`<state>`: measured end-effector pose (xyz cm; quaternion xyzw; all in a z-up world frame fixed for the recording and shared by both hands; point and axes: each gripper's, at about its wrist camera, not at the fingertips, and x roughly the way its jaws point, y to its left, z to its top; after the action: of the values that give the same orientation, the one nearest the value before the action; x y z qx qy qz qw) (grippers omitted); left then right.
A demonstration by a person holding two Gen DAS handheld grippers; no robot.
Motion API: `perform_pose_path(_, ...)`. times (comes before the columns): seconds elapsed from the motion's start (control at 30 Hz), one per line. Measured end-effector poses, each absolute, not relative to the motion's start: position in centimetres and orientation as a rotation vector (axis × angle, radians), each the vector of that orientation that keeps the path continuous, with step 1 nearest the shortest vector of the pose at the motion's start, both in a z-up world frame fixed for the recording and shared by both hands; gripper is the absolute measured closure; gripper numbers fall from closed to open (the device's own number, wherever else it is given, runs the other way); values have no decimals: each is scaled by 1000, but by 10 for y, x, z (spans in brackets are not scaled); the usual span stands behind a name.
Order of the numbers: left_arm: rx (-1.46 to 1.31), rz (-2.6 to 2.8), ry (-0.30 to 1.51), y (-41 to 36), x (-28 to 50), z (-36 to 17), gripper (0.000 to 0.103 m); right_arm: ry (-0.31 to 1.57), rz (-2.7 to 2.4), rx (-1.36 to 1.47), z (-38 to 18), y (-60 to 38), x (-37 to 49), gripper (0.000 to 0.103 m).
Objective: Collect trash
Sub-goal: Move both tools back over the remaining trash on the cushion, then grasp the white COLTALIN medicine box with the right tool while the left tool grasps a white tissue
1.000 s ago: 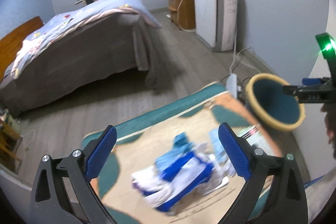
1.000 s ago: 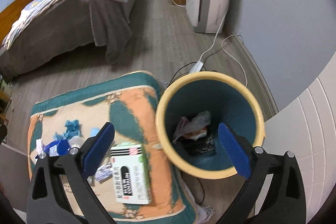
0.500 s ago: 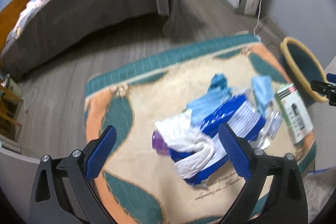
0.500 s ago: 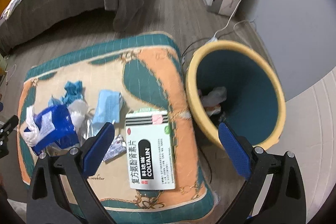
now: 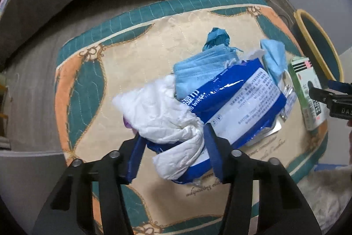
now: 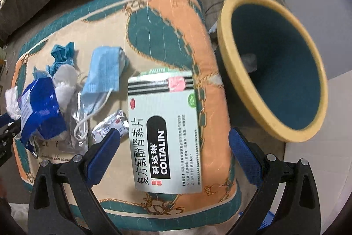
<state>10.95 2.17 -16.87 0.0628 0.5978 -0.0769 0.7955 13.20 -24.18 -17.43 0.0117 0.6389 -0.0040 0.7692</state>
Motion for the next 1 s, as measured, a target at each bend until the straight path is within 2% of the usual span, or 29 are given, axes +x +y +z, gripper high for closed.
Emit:
perform_pose_path(0.17,130,-155,1266,25,110,-165,65,1418,18,26,-183,-239,133,10)
perform_pose_path(0.33,118,-148,1200,30,110,-149,75,1452,50,25,-193,-234,129,31)
perform_pose_path(0.53,61,-161,1065,36,107,-118,81,1403,75,17,-177,-226,124,31)
perform_pose_path(0.83,-24,-244,975,37,104,-99,81,1329,93,49,-162,-227,119,31)
perform_pose_path(1.0,144,-175,962,23,102,-104,82,1328,98,33,-168,-227,114,31)
